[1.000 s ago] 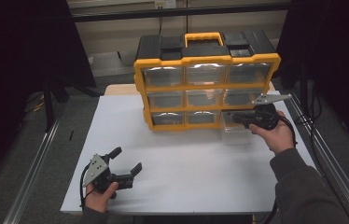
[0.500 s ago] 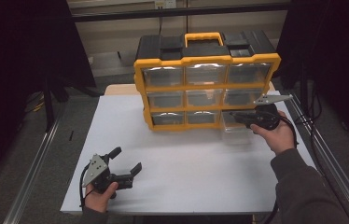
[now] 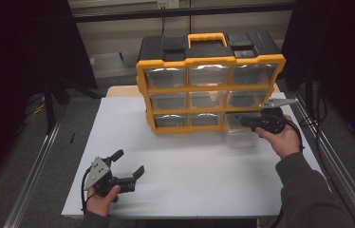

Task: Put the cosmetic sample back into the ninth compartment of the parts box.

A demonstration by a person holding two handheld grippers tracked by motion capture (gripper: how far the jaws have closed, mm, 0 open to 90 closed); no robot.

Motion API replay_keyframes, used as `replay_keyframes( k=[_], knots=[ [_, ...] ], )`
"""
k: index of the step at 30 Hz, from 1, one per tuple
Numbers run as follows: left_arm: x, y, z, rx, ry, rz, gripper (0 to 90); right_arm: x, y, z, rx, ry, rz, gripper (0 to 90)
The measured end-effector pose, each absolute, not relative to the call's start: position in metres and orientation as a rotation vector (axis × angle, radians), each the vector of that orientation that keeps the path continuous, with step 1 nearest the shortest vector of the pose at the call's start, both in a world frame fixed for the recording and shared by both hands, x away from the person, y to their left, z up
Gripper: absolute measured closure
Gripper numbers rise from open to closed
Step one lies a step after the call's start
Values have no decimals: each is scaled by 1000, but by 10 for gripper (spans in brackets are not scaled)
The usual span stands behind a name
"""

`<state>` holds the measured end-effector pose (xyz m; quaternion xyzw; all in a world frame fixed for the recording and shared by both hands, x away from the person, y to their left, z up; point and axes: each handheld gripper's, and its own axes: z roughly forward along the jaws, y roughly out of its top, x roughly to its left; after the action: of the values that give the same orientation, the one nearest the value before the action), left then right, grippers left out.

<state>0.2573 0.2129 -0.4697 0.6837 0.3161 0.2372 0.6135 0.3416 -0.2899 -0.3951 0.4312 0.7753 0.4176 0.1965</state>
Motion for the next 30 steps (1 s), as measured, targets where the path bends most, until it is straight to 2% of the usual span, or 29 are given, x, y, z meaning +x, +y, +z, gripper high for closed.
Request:
replay_keyframes(
  k=[7,9,10,12,13,15,23,24,27,29,30],
  knots=[
    [257,211,-470,1563,735,534,23,342,-289,-397,1209,2176,1168,821],
    [257,210,-471,1549,749,528,23,342,-289,-397,1211,2171,1169,794],
    [257,212,-470,1578,732,542,23,342,-290,-397,1215,2159,1166,747],
    [257,212,-470,1575,729,541,23,342,-290,-397,1218,2152,1173,726],
    [257,213,-470,1577,729,548,23,342,-291,-397,1223,2129,1200,650],
    [257,213,-470,1578,729,548,23,341,-291,-397,1226,2126,1202,639],
    [257,211,-470,1553,742,537,23,337,-291,-397,1247,2081,1270,449],
    [257,212,-470,1579,729,542,23,336,-290,-397,1255,2071,1274,396],
    [257,211,-470,1553,742,539,23,335,-290,-398,1262,2058,1298,357],
    [258,213,-470,1577,730,543,23,333,-290,-398,1280,2034,1312,268],
    [258,213,-470,1577,730,543,23,333,-290,-398,1280,2034,1312,268]
  ],
)
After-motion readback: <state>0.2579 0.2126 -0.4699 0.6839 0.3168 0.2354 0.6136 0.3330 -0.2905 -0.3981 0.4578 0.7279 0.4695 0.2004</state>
